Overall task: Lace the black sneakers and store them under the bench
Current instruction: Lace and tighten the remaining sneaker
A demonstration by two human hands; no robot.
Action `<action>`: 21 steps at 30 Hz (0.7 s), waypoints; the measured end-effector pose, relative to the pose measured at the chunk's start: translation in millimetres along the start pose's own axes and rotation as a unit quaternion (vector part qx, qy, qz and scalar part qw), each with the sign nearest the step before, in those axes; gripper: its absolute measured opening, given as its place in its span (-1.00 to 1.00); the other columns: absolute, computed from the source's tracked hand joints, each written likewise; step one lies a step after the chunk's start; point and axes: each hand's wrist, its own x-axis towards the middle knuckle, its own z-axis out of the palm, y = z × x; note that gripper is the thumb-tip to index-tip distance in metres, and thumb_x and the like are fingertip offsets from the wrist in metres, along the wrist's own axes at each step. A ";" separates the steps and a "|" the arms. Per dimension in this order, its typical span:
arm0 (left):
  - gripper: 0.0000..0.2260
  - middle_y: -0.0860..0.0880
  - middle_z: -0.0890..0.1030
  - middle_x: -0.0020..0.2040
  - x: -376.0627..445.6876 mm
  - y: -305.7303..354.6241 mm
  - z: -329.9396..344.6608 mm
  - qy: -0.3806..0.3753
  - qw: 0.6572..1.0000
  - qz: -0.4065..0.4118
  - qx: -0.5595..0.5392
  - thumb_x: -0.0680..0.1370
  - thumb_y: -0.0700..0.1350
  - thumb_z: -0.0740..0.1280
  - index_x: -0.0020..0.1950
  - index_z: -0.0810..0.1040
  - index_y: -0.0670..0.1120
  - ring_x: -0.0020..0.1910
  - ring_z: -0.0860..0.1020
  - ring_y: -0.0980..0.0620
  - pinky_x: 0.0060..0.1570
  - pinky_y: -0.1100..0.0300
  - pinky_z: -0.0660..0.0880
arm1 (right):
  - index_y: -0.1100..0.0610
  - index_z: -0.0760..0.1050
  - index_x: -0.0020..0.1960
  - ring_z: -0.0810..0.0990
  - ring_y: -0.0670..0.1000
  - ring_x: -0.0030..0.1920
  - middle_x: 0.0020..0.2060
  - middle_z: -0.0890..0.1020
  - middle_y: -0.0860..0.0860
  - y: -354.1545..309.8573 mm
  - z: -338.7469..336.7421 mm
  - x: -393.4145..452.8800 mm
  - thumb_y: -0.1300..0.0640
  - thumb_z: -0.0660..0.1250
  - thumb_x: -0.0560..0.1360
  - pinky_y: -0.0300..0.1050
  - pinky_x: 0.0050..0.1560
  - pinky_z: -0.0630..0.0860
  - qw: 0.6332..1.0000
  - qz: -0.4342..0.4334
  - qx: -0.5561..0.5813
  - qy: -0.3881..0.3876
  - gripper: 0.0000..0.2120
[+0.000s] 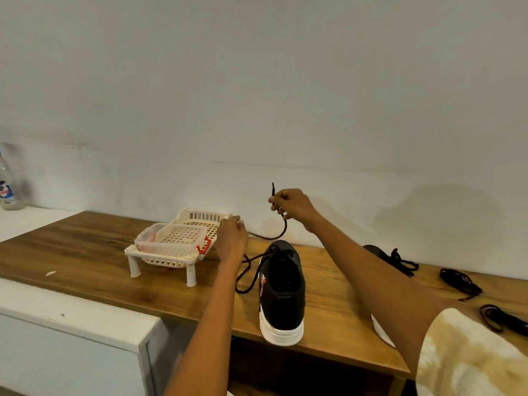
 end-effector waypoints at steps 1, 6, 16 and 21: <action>-0.68 -0.17 0.50 0.23 -0.3 1.8 3.0 -0.007 1.000 0.004 -0.010 0.64 -0.04 0.12 0.28 0.52 -0.12 0.22 0.44 -0.12 0.19 0.02 0.38 | 0.24 0.60 0.01 0.55 -0.01 -0.22 -0.17 0.64 0.07 2.1 2.7 -0.9 0.11 0.31 0.54 -0.17 -0.19 0.53 0.999 0.005 -0.035 -0.013 -0.79; -0.80 -0.06 0.61 0.01 -8.9 26.7 6.4 -0.119 0.971 0.031 -0.204 0.61 -0.10 0.23 0.12 0.62 -0.09 -0.05 0.56 0.03 0.00 0.18 0.44 | 0.20 0.64 -0.15 0.58 0.04 -0.26 -0.27 0.65 0.07 18.2 15.9 -11.0 0.07 0.35 0.48 -0.04 -0.15 0.56 0.981 0.017 -0.180 -0.070 -0.79; -0.94 -0.02 0.66 -0.14 -16.2 30.2 25.1 -0.140 0.977 0.051 -0.153 0.54 -0.16 0.32 -0.05 0.59 -0.09 -0.15 0.57 0.10 -0.15 0.30 0.46 | 0.28 0.53 0.11 0.57 0.07 -0.20 -0.02 0.63 0.15 46.6 0.0 -29.7 0.05 0.36 0.50 -0.07 -0.18 0.54 0.963 0.160 -0.202 -0.084 -0.68; -0.91 -0.07 0.66 -0.15 -23.0 28.3 29.8 -0.187 0.976 0.083 -0.078 0.53 -0.15 0.32 0.00 0.59 -0.09 -0.18 0.60 0.07 -0.16 0.27 0.53 | 0.25 0.41 -0.01 0.55 0.03 -0.34 -0.19 0.56 0.12 50.3 5.8 -36.5 -0.11 0.31 0.51 -0.15 -0.31 0.56 0.931 0.280 -0.198 -0.126 -0.61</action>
